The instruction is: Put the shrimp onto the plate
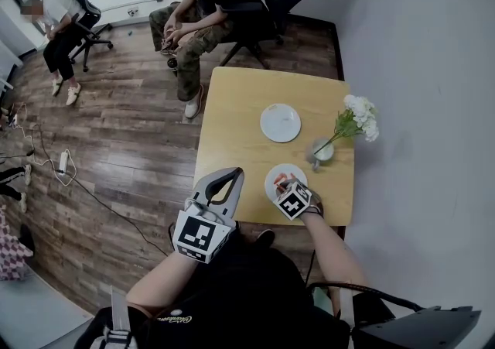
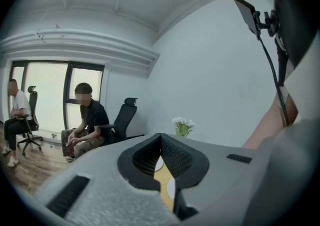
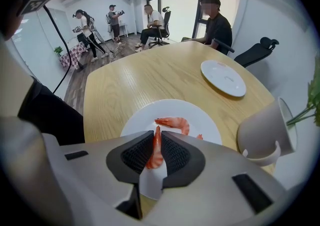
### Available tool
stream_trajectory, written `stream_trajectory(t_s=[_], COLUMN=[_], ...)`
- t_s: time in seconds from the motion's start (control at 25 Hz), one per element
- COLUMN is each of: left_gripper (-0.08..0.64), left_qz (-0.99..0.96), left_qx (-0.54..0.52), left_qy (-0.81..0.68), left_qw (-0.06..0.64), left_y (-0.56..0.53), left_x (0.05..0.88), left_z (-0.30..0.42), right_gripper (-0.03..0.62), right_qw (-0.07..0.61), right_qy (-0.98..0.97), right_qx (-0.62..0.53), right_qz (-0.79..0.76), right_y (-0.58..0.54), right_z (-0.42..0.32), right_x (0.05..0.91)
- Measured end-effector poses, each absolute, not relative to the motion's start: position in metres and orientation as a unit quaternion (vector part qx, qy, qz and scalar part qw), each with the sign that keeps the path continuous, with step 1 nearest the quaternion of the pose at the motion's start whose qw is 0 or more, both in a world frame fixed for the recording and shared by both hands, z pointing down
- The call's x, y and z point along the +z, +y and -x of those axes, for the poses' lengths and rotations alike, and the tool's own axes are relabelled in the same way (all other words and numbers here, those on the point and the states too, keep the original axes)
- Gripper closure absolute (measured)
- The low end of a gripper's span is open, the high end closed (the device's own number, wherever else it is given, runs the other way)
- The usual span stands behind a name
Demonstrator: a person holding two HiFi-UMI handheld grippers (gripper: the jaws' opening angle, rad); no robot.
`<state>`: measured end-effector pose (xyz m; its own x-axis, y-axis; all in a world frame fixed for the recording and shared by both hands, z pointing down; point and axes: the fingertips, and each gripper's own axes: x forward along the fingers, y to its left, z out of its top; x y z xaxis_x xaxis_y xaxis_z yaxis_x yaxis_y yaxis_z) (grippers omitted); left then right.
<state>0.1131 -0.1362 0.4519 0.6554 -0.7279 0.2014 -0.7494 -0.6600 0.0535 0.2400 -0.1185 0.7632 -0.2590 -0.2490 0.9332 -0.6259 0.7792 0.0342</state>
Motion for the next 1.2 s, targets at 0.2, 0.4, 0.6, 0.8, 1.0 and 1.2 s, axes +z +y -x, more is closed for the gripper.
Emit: stream_trajectory(t_s=[0.2,0.4,0.6,0.8,1.0,1.2], left_gripper=[0.557,0.557,0.557,0.557,0.557,0.557], left_qz=[-0.909,-0.912,-0.912,-0.914,-0.916,-0.924], left_qx=[0.081,0.079,0.079,0.074,0.067,0.050], left_qy=[-0.404,-0.399,-0.398,-0.394,-0.390,-0.375], left_qw=[0.065,0.062,0.062,0.061,0.063,0.054], left_y=[-0.134,-0.133,-0.133,-0.136,-0.140,-0.138], left_x=[0.451,0.448,0.449,0.447,0.447,0.436], left_z=[-0.116,-0.119,-0.123,-0.129,-0.140,-0.152], right_gripper=[0.540,0.538,0.506,0.506,0.506,0.508], right_qw=[0.534,0.529,0.520,0.494,0.405,0.252], right_qy=[-0.777,-0.777,-0.777,-0.788,-0.817,-0.844], right_qx=[0.174,0.182,0.187,0.190,0.186,0.164], right_qz=[-0.284,-0.289,-0.300,-0.316,-0.366,-0.444], right_y=[-0.118,-0.116,-0.118,-0.124,-0.138,-0.146], right_z=[-0.236,-0.236,-0.240,-0.240,-0.240,-0.243], right_x=[0.761,0.759,0.758,0.743,0.694,0.587])
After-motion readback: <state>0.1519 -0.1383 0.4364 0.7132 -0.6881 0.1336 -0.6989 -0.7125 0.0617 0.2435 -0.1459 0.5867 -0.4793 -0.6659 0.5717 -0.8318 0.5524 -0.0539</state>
